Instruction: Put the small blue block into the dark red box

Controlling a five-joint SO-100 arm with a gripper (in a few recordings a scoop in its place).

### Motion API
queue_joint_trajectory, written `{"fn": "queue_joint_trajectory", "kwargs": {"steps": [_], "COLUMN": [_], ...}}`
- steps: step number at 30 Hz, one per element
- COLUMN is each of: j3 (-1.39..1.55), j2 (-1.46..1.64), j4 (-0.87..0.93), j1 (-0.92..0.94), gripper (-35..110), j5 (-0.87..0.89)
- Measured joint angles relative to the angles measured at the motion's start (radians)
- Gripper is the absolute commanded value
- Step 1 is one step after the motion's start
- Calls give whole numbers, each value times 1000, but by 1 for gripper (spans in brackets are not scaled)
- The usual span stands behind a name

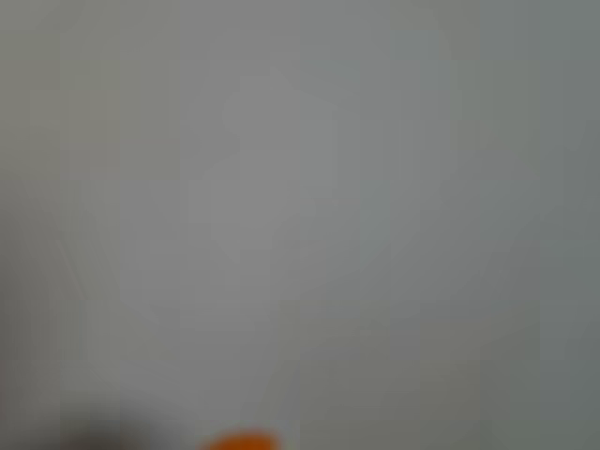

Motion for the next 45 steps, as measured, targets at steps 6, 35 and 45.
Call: {"fn": "queue_joint_trajectory", "kwargs": {"steps": [6,35,45], "j3": [0,-186,-144], "j2": [8,-339,-359], "j4": [3,239,218], "j1": [130,155,213], "gripper": [3,24,25], "j5": [207,1819,1735]}}
